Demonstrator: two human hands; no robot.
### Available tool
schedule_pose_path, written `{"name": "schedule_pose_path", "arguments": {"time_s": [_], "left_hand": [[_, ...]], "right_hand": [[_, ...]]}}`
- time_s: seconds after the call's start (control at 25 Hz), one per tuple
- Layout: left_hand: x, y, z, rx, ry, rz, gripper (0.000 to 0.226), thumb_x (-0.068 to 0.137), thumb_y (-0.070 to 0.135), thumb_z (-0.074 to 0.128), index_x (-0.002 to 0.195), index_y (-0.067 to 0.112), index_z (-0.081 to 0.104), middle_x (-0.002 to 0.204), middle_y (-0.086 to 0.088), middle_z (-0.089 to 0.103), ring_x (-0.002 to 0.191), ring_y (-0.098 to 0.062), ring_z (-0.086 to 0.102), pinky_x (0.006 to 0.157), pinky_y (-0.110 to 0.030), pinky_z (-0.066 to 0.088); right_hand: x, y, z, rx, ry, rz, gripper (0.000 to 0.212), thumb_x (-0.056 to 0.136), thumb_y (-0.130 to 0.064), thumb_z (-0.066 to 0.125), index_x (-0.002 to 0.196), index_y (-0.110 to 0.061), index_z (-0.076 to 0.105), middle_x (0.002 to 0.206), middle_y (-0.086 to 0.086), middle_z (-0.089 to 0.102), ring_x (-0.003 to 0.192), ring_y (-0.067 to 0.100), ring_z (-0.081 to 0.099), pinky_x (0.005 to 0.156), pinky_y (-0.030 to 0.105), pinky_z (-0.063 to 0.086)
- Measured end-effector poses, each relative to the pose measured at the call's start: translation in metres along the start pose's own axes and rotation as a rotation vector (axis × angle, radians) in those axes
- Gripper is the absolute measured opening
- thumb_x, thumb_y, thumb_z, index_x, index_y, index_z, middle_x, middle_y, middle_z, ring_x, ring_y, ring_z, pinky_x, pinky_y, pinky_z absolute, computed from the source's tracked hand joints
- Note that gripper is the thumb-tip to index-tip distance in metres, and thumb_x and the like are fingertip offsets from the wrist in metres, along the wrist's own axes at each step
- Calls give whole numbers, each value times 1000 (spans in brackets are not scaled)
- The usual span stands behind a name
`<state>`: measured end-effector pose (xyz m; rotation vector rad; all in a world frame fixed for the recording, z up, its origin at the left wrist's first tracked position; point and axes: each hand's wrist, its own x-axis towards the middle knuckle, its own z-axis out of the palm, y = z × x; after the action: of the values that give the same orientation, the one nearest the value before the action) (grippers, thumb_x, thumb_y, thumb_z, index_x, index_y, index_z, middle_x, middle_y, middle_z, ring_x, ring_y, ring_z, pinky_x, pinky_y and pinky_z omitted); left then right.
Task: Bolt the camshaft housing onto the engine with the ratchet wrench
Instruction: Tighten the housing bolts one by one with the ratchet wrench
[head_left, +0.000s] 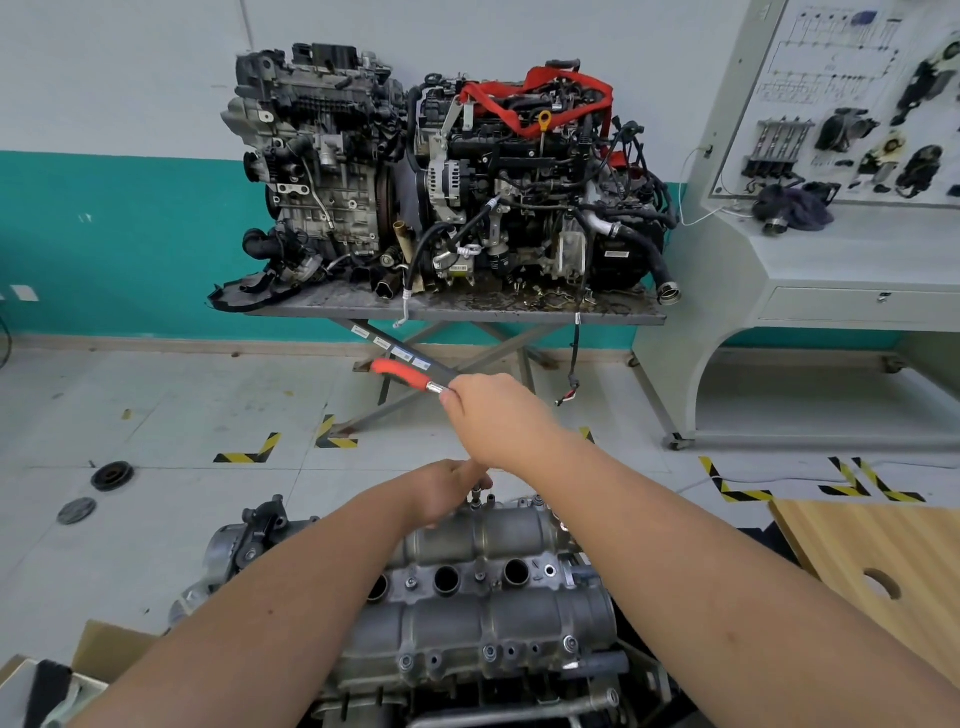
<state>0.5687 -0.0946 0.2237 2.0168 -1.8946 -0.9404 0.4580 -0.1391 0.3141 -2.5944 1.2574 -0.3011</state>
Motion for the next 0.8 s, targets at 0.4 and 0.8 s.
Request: {"name": "schedule_pose_path", "arguments": {"time_s": [0.4,0.8], "left_hand": [[-4,7,-4,-222,-43,-143,75,90,78,13,128,33,60,122,10,55,88,-1,52,60,-26,49],[2,7,-2,-243,-41,-218,51,92,69,18,92,35,56,99,7,58,86,-9,54,63,-28,51]], "right_hand": [[-5,8,7,1771,-9,561,10,99,-9,53,92,-16,50,82,-2,74,100,20,68,64,28,42],[-28,0,45,1316,309,229,19,97,-42,59,103,-56,70,116,-24,68,107,-11,60,91,13,48]]}}
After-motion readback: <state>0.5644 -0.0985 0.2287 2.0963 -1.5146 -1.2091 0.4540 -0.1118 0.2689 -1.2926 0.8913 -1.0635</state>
